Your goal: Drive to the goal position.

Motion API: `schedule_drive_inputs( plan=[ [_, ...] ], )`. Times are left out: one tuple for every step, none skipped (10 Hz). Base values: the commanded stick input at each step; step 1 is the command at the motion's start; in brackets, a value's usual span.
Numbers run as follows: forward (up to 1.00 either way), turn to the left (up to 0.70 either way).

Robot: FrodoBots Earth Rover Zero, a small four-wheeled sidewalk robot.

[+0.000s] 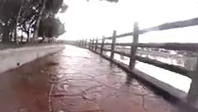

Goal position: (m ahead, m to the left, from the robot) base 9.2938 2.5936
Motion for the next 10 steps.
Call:
schedule_drive_inputs(
  plan=[
    [0.5, 0.0],
    [0.5, 0.0],
    [0.5, 0.0],
    [0.5, 0.5],
    [0.5, 0.5],
    [0.5, 0.5],
    [0.5, 0.5],
    [0.5, 0.5],
    [0.5, 0.5],
    [0.5, 0.5]
  ],
)
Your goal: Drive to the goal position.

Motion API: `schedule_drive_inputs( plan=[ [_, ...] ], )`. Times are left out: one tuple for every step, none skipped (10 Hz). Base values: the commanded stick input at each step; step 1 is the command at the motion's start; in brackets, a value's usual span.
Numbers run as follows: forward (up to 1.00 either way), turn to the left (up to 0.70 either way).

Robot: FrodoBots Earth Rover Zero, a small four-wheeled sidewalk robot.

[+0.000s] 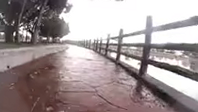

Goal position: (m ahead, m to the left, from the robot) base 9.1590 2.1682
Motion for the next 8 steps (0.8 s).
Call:
schedule_drive_inputs(
  plan=[
    [0.5, 0.31],
    [0.5, 0.0],
    [0.5, 0.0],
    [0.5, 0.0],
    [0.5, 0.0],
    [0.5, 0.0],
    [0.5, 0.0],
    [0.5, 0.0]
  ],
)
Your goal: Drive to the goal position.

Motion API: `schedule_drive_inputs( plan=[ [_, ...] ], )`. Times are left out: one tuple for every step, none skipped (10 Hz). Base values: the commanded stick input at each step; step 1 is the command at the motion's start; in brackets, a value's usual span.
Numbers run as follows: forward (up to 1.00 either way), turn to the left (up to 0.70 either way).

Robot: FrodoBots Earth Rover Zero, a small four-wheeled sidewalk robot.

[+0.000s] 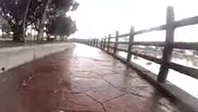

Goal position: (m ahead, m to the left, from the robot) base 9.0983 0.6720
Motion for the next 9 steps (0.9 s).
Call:
schedule_drive_inputs(
  plan=[
    [0.5, 0.0],
    [0.5, 0.0],
    [0.5, 0.0],
    [0.5, 0.0],
    [0.5, 0.0],
    [0.5, 0.0],
    [0.5, 0.0],
    [0.5, 0.5],
    [0.5, 0.5]
  ],
)
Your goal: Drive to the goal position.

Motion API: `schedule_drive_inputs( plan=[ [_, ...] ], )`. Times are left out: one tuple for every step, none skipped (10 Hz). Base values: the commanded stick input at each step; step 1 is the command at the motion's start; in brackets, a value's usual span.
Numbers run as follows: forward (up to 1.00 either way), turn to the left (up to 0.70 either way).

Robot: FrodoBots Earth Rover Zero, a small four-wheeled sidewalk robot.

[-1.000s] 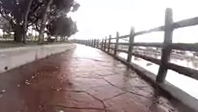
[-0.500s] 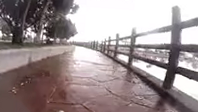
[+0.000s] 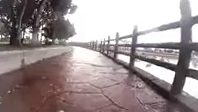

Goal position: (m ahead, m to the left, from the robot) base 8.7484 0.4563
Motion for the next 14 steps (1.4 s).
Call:
schedule_drive_inputs(
  plan=[
    [0.5, 0.5],
    [0.5, 0.5],
    [0.5, 0.5],
    [0.5, 0.5],
    [0.5, 0.46],
    [0.5, 0.1],
    [0.5, 0.0],
    [0.5, 0.0],
    [0.5, 0.0],
    [0.5, 0.03],
    [0.5, 0.09],
    [0.5, 0.03],
    [0.5, 0.0],
    [0.5, 0.0]
  ],
)
